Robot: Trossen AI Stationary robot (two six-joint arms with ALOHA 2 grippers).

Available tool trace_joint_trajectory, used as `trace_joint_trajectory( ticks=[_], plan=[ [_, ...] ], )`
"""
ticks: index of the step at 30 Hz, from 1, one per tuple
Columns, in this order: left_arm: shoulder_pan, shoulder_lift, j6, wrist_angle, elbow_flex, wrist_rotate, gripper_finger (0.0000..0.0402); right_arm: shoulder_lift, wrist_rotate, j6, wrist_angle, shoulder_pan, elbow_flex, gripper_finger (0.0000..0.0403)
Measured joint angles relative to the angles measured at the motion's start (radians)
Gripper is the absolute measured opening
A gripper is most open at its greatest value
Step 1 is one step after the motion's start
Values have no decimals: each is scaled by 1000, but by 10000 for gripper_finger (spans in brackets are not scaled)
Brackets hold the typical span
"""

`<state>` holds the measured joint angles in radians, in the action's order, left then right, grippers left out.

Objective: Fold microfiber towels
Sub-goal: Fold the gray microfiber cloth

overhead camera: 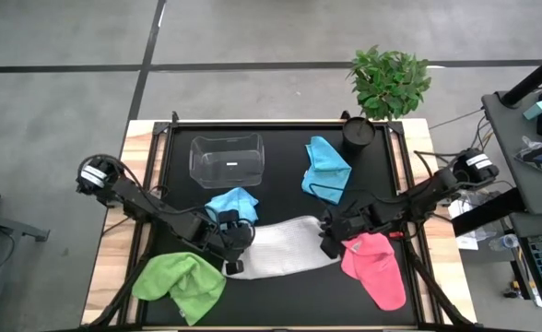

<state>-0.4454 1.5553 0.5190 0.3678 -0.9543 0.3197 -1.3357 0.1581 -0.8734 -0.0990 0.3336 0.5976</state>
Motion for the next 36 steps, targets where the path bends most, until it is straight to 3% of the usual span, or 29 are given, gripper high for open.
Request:
trace_joint_trajectory(
  ticks=[9, 21, 29, 36],
  plan=[
    [0, 18, 95, 2, 13, -16, 10, 33, 18, 8, -16, 0, 0, 9],
    [-5, 19, 107, 25, 12, -65, 151, 204, 27, -9, -247, 2, 0, 9],
    [-33, 19, 174, 113, 14, -84, 157, 352, 79, -77, -547, 2, 77, 9],
    [-61, 35, 183, 64, 30, -82, 157, 272, 79, -56, -452, 2, 145, 9]
  ],
)
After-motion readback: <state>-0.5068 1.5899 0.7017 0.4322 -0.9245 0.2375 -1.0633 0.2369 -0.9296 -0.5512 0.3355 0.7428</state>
